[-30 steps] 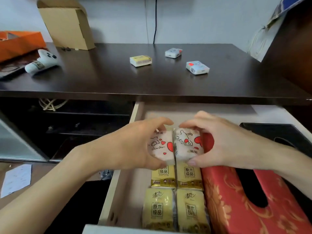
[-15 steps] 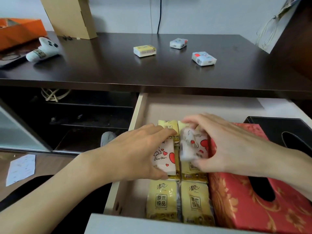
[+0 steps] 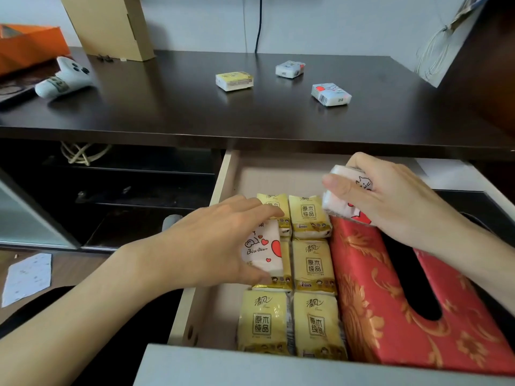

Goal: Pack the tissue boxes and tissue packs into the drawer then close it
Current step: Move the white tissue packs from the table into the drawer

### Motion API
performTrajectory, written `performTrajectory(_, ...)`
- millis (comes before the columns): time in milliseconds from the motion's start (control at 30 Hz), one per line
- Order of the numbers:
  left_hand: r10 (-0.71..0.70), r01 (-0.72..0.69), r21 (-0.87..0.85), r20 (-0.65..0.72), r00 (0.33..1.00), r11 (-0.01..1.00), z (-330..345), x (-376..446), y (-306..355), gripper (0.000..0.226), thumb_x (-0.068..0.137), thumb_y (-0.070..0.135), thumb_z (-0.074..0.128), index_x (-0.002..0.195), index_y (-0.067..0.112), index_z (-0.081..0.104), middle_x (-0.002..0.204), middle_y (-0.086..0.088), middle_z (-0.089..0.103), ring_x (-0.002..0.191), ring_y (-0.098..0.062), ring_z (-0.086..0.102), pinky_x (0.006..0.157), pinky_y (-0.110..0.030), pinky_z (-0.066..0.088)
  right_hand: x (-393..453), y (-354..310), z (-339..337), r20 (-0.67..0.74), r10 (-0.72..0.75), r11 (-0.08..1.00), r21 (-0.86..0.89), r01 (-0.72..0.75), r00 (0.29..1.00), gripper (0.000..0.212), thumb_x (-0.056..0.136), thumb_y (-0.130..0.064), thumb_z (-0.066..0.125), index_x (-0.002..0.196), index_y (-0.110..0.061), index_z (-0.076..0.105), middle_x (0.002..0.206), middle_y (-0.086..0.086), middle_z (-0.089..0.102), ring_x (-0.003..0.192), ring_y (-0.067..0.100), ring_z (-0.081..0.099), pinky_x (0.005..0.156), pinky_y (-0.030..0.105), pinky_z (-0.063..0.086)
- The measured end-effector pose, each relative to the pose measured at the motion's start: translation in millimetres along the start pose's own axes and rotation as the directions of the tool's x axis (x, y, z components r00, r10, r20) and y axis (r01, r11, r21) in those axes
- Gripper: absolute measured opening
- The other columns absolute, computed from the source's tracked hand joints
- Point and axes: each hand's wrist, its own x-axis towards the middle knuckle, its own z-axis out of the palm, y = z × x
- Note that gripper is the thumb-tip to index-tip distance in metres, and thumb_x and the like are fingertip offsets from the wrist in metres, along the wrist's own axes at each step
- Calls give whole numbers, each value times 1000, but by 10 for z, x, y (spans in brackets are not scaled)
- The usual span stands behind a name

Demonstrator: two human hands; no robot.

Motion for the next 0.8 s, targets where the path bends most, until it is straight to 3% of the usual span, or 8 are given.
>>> performTrajectory(100, 32, -31, 9, -21, 999, 999, 9, 26, 9, 87, 68, 63, 75, 142, 42, 34, 119, 29, 45, 114, 6, 36, 85, -23, 50, 30, 22, 9, -42, -14, 1000, 20, 15, 999, 52, 90, -69, 59, 68, -22, 52, 64, -4, 58, 67, 8, 53, 56, 36, 34)
performTrajectory(200, 62, -62, 23, -21, 998, 998, 51, 38, 15, 85, 66, 65, 75, 139, 39, 40, 115, 30, 46, 110, 5, 38, 81, -18, 45, 68, 10, 27, -45, -12, 989, 148, 18, 999, 46, 93, -57, 65, 69, -19, 57, 61, -4, 59, 58, 5, 54, 56, 32, 39)
performTrajectory(333, 125, -124, 120, 3, 992, 985, 135, 77, 20, 85, 67, 71, 69, 138, 32, 47, 129, 17, 54, 116, -5, 44, 88, -20, 42, 109, -8, 86, 38, 59, 936, 345, -69, 998, 11, 96, -42, 67, 100, -32, 70, 86, -11, 75, 82, -1, 69, 71, 27, 48)
performTrajectory(400, 138, -139, 132, 22, 990, 981, 153, 95, 33, 83, 70, 73, 65, 138, 31, 47, 130, 15, 51, 118, -7, 44, 91, -27, 46, 121, -21, 103, 57, 43, 930, 363, -61, 997, 11, 96, -32, 68, 106, -33, 71, 89, -9, 76, 89, 1, 71, 77, 28, 50)
performTrajectory(500, 143, -146, 134, 32, 989, 980, 151, 108, 43, 80, 72, 75, 61, 137, 30, 48, 129, 13, 48, 118, -9, 44, 91, -35, 48, 104, -58, 85, 94, 16, 922, 383, -51, 995, 9, 92, -20, 71, 96, -27, 75, 86, -4, 79, 84, 5, 74, 76, 32, 55)
performTrajectory(667, 158, -159, 157, 20, 987, 975, 135, 104, 61, 79, 74, 75, 60, 136, 29, 48, 131, 12, 49, 118, -10, 46, 91, -34, 48, 75, -60, 100, 136, -4, 939, 340, -43, 991, 7, 86, -20, 74, 81, -22, 70, 72, -3, 79, 73, 11, 74, 75, 38, 55)
performTrajectory(800, 111, -107, 122, -25, 994, 987, 47, 83, 26, 77, 73, 78, 58, 134, 31, 53, 126, 16, 54, 114, -4, 47, 88, -25, 48, 72, -36, 116, 237, -54, 972, 234, -3, 970, 11, 87, -21, 75, 84, -29, 68, 75, -11, 78, 70, 4, 72, 61, 20, 51)
